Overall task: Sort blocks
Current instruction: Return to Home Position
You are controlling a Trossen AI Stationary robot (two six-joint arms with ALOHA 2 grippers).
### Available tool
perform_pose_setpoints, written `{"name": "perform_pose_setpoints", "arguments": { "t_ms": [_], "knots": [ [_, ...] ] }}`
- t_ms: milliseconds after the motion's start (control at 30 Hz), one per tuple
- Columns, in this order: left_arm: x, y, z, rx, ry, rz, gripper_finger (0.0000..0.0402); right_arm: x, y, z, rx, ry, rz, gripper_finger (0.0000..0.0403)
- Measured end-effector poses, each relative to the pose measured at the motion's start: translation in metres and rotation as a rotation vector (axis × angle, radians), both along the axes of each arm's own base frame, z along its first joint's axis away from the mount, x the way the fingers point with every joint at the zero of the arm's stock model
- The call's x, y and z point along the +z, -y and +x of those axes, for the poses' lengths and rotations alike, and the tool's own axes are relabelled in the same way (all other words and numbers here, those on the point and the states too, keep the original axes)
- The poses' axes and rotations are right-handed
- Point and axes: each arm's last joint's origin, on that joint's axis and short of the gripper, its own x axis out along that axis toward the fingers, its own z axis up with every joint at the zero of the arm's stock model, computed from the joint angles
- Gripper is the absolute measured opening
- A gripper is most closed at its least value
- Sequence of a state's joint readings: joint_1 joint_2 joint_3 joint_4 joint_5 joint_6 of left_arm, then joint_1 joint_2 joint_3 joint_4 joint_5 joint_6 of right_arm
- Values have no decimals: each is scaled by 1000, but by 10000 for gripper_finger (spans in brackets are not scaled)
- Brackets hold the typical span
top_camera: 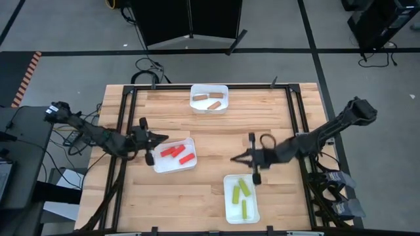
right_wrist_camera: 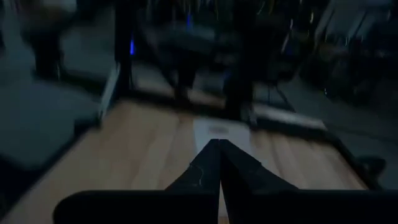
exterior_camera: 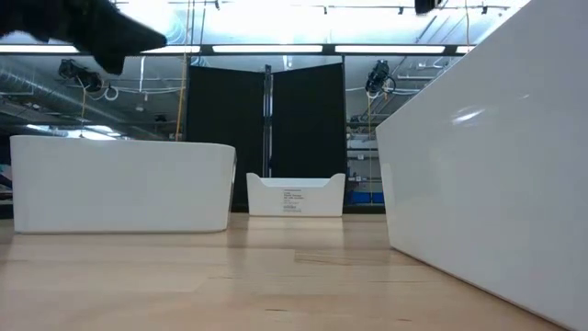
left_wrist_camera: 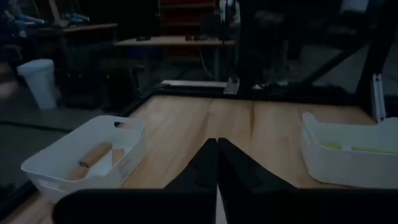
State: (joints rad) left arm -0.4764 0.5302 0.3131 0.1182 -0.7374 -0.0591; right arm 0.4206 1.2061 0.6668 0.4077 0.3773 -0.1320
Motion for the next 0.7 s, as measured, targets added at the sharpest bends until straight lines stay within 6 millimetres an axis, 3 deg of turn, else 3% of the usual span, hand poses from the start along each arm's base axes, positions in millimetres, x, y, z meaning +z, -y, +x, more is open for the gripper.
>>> {"name": "perform_pose_setpoints", "arguments": {
  "t_ms": [133, 233, 467, 700],
  "knots": [
    [-14, -6, -11, -2, 55, -11, 13, -37, 36, -30, -51, 27, 26, 8],
    [-21, -9, -17, -11, 66, -28, 7, -51, 50, -59, -54, 85, 85, 9],
    [-21, -13, -29, -57, 70, -6, 4, -86, 68, -111, -98, 171, 161, 6],
    [-20, -20, -42, -55, 94, -2, 4, -99, 72, -127, -107, 83, 207, 5]
  ]
}}
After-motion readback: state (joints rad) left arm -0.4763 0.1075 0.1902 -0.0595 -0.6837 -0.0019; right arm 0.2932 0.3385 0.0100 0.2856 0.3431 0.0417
